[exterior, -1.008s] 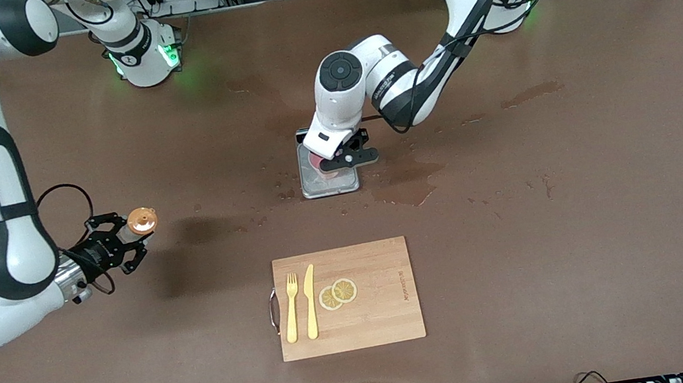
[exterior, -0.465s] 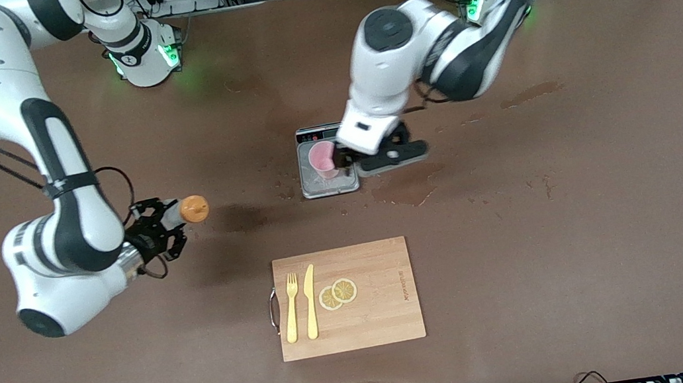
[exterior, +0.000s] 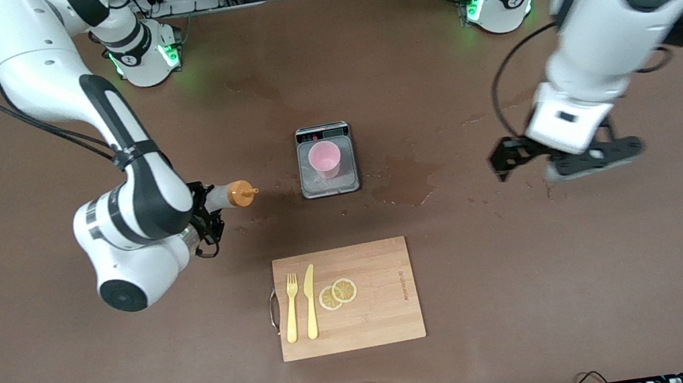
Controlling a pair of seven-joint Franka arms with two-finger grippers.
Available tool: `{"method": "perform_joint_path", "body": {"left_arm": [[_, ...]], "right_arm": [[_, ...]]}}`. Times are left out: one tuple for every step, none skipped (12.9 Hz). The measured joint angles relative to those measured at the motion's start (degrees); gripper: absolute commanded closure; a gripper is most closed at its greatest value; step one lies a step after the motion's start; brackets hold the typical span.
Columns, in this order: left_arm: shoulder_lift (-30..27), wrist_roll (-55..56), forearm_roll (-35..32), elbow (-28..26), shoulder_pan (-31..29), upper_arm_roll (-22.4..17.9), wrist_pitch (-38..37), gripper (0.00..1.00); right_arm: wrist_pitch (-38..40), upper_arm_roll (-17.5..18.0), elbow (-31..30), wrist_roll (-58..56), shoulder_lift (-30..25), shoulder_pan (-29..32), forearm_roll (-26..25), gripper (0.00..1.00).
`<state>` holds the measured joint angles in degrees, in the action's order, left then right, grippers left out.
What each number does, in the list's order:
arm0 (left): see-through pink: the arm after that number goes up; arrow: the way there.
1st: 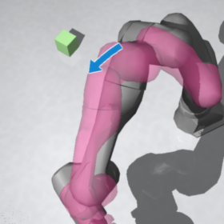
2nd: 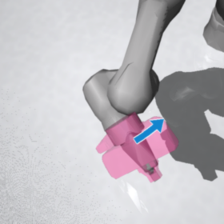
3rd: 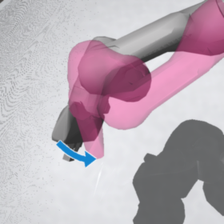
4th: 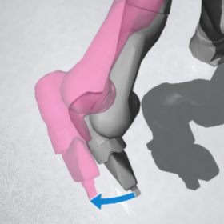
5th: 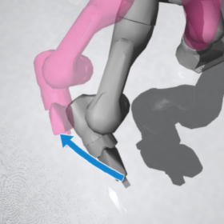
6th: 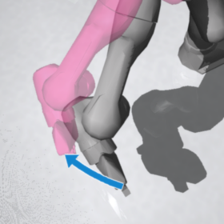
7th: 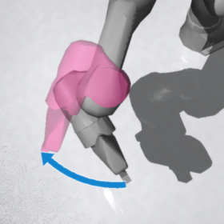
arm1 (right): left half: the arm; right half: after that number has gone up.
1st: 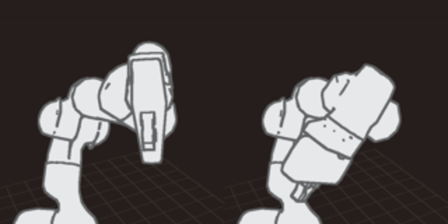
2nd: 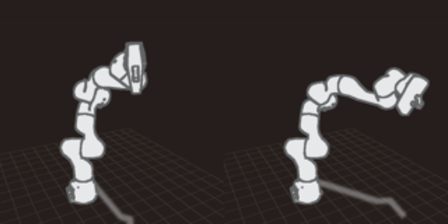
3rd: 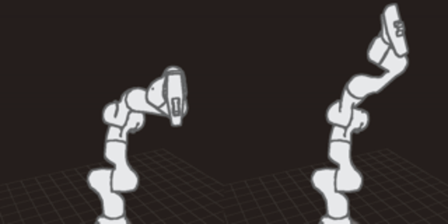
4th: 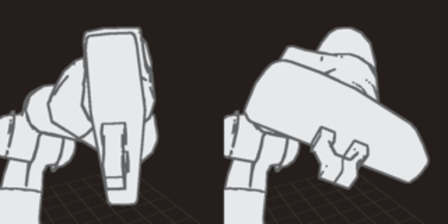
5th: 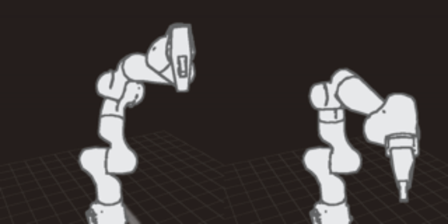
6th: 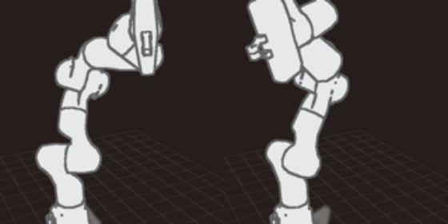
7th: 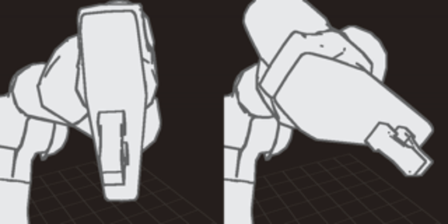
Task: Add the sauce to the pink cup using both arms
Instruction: 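Withdraw the left gripper while the right gripper carries the bottle toward the cup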
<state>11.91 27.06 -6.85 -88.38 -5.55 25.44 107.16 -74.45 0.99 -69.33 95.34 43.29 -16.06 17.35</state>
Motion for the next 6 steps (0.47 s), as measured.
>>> {"method": "perform_joint_path", "body": {"left_arm": [[0.01, -2.82, 0.08, 1.40, -2.31, 0.01, -2.74, 0.00], [0.01, -5.13, 0.32, 2.85, -4.50, 0.03, -5.49, 0.00], [0.00, -7.31, 0.79, 4.21, -6.43, 0.08, -8.00, 0.00], [0.01, -9.10, 1.33, 5.41, -7.93, 0.15, -10.64, 0.00], [0.01, -9.86, 2.15, 6.50, -8.96, 0.17, -13.20, 0.00], [-0.02, -10.04, 3.57, 7.70, -9.59, 0.17, -15.66, 0.00]], "right_arm": [[0.00, 0.00, 0.00, 1.45, 0.01, -1.11, -1.63, 0.56], [0.00, -0.01, 0.00, 3.08, 0.01, -2.36, -2.96, 0.56], [-0.01, -0.03, 0.00, 4.71, 0.02, -3.54, -3.45, 0.56], [-0.14, -0.04, 0.00, 6.75, 0.04, -4.78, -3.75, 0.56], [-0.38, -0.04, 0.00, 8.98, 0.08, -6.05, -3.87, 0.56], [-0.50, -0.04, -0.01, 10.74, 0.12, -7.27, -4.00, 0.56]]}}
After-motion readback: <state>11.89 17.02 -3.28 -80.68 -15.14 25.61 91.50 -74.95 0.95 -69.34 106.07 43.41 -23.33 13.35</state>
